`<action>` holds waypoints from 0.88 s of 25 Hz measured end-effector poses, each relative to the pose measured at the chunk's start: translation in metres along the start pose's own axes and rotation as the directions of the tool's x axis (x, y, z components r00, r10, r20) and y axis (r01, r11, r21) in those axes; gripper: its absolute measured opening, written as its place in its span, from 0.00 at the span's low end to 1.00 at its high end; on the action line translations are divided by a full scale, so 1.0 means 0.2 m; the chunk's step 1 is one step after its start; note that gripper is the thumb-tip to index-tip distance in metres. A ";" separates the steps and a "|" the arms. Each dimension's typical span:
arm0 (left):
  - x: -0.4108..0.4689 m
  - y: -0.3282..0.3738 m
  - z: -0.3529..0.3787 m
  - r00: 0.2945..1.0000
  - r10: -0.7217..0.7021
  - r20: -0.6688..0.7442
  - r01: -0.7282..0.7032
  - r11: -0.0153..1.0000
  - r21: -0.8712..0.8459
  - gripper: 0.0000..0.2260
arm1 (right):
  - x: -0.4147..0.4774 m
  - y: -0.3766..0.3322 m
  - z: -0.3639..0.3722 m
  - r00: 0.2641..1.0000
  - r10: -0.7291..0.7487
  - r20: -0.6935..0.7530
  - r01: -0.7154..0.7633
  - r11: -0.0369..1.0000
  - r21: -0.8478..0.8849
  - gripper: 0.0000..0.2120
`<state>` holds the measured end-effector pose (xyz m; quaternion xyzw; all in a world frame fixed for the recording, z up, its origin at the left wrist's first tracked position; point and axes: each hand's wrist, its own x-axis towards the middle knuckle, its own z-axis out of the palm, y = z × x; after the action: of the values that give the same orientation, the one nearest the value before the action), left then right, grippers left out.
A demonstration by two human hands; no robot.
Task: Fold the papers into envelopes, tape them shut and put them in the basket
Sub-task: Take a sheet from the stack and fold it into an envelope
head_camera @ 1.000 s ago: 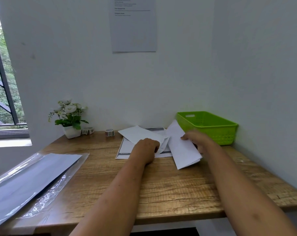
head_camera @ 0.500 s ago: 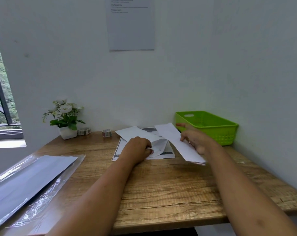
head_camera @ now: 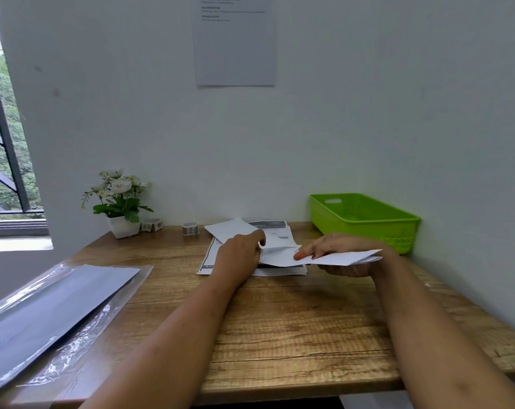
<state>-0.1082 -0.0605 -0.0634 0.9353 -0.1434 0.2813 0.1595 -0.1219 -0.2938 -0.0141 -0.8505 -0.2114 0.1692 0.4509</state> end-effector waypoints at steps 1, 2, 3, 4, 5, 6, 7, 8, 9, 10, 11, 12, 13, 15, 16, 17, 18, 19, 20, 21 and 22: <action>0.00 0.02 -0.01 0.999 0.034 -0.003 -0.034 0.998 0.051 0.07 | 0.00 0.00 0.00 1.000 0.008 0.009 -0.008 1.000 -0.004 0.17; 0.00 0.04 -0.01 0.997 0.071 0.005 -0.071 0.993 0.097 0.07 | 0.02 0.00 0.01 1.000 0.026 -0.010 -0.026 1.000 0.012 0.16; 0.00 0.06 -0.02 0.994 0.106 0.017 -0.107 0.985 0.135 0.06 | 0.03 0.01 0.01 0.998 0.036 -0.051 -0.035 0.999 0.031 0.16; 0.00 0.07 -0.03 0.991 0.129 0.022 -0.131 0.977 0.166 0.06 | 0.05 0.02 0.01 0.997 0.029 -0.066 -0.024 0.996 0.087 0.15; 0.00 0.07 -0.04 0.990 0.140 0.018 -0.141 0.972 0.189 0.06 | 0.05 0.03 0.02 0.996 0.035 -0.080 -0.019 0.982 0.188 0.13; 0.00 0.07 -0.05 0.991 0.136 0.006 -0.135 0.971 0.198 0.05 | 0.06 0.05 0.03 0.994 0.070 -0.086 -0.039 0.948 0.316 0.11; -0.01 0.07 -0.06 0.992 0.124 -0.009 -0.119 0.974 0.193 0.06 | 0.05 0.05 0.05 0.990 0.117 -0.082 -0.074 0.909 0.409 0.09; -0.01 0.07 -0.07 0.994 0.110 -0.023 -0.104 0.978 0.182 0.06 | 0.04 0.06 0.05 0.986 0.148 -0.078 -0.098 0.889 0.446 0.08; -0.02 0.07 -0.08 0.994 0.104 -0.036 -0.096 0.981 0.168 0.06 | 0.04 0.07 0.05 0.983 0.164 -0.079 -0.109 0.880 0.462 0.09; -0.02 0.07 -0.08 0.994 0.104 -0.047 -0.095 0.984 0.153 0.06 | 0.04 0.08 0.03 0.981 0.170 -0.094 -0.105 0.869 0.484 0.11; -0.02 0.07 -0.08 0.993 0.107 -0.059 -0.098 0.986 0.137 0.05 | 0.05 0.09 0.02 0.975 0.189 -0.120 -0.100 0.847 0.522 0.13; -0.02 0.08 -0.08 0.992 0.109 -0.068 -0.100 0.987 0.125 0.05 | 0.06 0.11 0.01 0.964 0.219 -0.149 -0.097 0.815 0.571 0.15; -0.02 0.08 -0.09 0.990 0.117 -0.074 -0.107 0.986 0.124 0.05 | 0.06 0.12 0.01 0.957 0.241 -0.162 -0.093 0.782 0.616 0.15; -0.02 0.10 -0.08 0.985 0.150 -0.083 -0.138 0.981 0.140 0.05 | 0.07 0.12 0.02 0.951 0.247 -0.185 -0.065 0.747 0.661 0.11; -0.02 0.11 -0.07 0.981 0.171 -0.094 -0.157 0.977 0.141 0.05 | 0.09 0.10 0.04 0.950 0.236 -0.207 -0.050 0.765 0.642 0.07; -0.02 0.12 -0.07 0.977 0.185 -0.109 -0.170 0.977 0.130 0.05 | 0.10 0.07 0.05 0.943 0.223 -0.245 -0.053 0.830 0.555 0.04; -0.02 0.13 -0.06 0.974 0.189 -0.125 -0.176 0.978 0.109 0.05 | 0.12 0.05 0.07 0.931 0.191 -0.312 -0.058 0.920 0.388 0.02; -0.01 0.13 -0.06 0.973 0.184 -0.139 -0.174 0.981 0.082 0.05 | 0.14 0.03 0.09 0.909 0.142 -0.391 -0.050 0.970 0.236 0.04; -0.01 0.13 -0.05 0.974 0.171 -0.147 -0.164 0.985 0.058 0.04 | 0.15 0.03 0.09 0.892 0.099 -0.441 -0.043 0.990 0.134 0.07; -0.01 0.12 -0.04 0.976 0.150 -0.160 -0.146 0.989 0.035 0.04 | 0.15 0.02 0.10 0.901 0.096 -0.424 -0.027 0.986 0.166 0.10; -0.01 0.11 -0.04 0.977 0.119 -0.177 -0.120 0.993 0.009 0.04 | 0.13 0.01 0.10 0.920 0.113 -0.375 0.008 0.952 0.306 0.13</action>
<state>-0.1209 -0.0769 -0.0534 0.8962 -0.1847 0.3725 0.1550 -0.1088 -0.2682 -0.0292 -0.7938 -0.0666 0.0400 0.6032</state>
